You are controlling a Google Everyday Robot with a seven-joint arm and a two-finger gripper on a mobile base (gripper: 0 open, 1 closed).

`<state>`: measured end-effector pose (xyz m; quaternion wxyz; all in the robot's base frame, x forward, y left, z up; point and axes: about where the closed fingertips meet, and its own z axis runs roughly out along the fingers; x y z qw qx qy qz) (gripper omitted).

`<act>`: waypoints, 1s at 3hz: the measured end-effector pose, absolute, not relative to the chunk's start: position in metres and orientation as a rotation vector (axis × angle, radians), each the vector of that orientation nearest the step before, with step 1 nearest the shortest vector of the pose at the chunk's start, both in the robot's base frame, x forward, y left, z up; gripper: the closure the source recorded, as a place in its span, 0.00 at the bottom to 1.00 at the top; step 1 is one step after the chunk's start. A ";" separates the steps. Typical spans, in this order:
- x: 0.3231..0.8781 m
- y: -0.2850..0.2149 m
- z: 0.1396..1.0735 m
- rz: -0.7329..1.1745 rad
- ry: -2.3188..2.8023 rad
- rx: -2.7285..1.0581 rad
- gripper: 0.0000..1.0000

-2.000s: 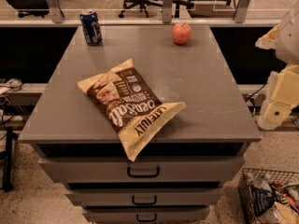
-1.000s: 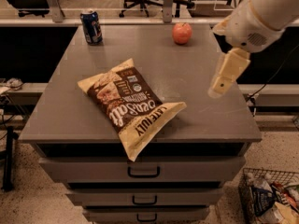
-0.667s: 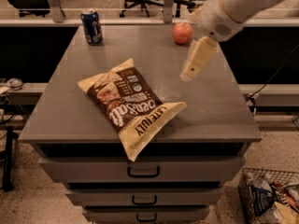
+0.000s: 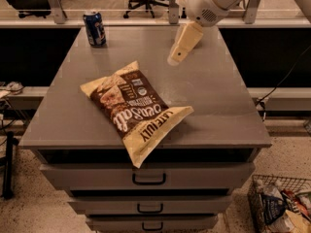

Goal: Knock pepsi can over

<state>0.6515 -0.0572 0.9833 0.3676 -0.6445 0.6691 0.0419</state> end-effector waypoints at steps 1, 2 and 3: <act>0.669 -0.032 0.974 0.182 1.703 -1.605 0.00; 0.713 0.021 0.955 0.274 1.673 -1.531 0.00; 0.757 0.067 0.928 0.352 1.687 -1.444 0.00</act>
Offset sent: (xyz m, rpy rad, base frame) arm 0.1232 0.1523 -0.0510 0.3162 0.0311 0.0077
